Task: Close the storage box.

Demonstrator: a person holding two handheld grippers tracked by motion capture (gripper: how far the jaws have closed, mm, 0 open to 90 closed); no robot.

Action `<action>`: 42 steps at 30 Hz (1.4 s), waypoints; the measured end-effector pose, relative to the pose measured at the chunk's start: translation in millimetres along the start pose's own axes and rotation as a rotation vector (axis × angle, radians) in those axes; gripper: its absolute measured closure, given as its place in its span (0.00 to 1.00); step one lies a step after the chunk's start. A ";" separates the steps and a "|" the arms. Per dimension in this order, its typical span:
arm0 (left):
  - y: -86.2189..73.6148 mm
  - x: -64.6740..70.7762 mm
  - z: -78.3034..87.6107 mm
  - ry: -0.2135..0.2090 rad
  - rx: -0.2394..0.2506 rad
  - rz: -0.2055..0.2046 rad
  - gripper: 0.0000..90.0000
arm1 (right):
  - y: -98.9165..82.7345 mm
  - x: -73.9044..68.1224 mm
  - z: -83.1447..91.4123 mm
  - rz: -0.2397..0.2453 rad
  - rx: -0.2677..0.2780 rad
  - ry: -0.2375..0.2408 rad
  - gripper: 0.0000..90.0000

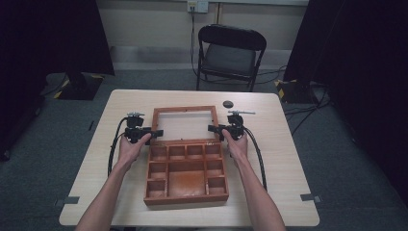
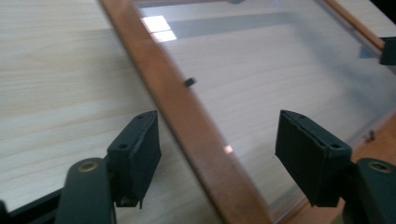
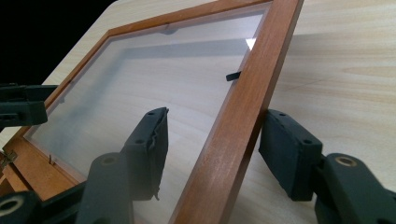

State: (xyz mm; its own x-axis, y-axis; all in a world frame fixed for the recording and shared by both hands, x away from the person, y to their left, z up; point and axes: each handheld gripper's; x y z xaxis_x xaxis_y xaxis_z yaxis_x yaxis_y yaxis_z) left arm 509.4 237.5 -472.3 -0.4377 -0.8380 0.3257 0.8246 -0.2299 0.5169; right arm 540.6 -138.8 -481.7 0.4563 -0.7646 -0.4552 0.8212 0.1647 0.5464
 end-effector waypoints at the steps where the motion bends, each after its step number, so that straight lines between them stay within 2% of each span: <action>1: 0.3 -0.7 -0.2 -0.002 -0.002 -0.002 0.33 | -0.6 0.0 -0.7 0.000 0.002 0.002 0.47; 3: -0.1 -2.6 -0.6 -0.015 -0.005 0.001 0.33 | -2.3 1.4 -1.1 0.000 0.007 0.014 0.47; 5: -0.3 -3.8 -1.5 -0.028 -0.008 0.022 0.32 | -2.9 2.9 -2.0 -0.007 0.008 0.025 0.48; 13: 2.6 -4.9 0.1 -0.046 0.005 0.007 0.32 | -2.3 2.1 2.5 0.010 0.033 0.029 0.52; 17: 4.8 -1.2 3.1 -0.026 0.008 -0.021 0.32 | -1.3 0.8 7.0 0.024 0.050 0.027 0.55; 22: 6.8 5.1 7.1 -0.009 0.024 -0.035 0.33 | 0.5 -3.4 14.9 0.049 0.080 0.017 0.59; 26: 7.3 7.1 10.6 -0.005 0.034 -0.051 0.35 | 1.8 -5.9 18.1 0.060 0.088 0.017 0.59; 29: 7.7 10.5 13.6 0.019 0.038 -0.071 0.35 | 3.2 -8.0 21.5 0.067 0.092 0.020 0.59; 31: 8.0 12.1 15.1 0.021 0.050 -0.074 0.36 | 4.6 -10.1 25.4 0.084 0.094 0.018 0.59; 42: 8.0 14.2 23.9 0.031 0.066 -0.087 0.43 | 5.2 -14.9 31.6 0.105 0.112 0.022 0.58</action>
State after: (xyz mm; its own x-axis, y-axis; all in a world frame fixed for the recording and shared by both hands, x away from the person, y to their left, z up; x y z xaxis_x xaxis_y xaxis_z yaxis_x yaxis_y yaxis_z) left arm 501.3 235.6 -444.6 -0.4946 -0.8316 0.2527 0.7579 -0.2705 0.5936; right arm 527.2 -146.2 -449.9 0.5462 -0.7327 -0.4060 0.7255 0.1714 0.6666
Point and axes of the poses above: each handheld gripper's, and its own axes: z roughly backward along the jaws, y roughly out of its top, x roughly to its right, and after that the axes turned 15 degrees about -x, right-handed
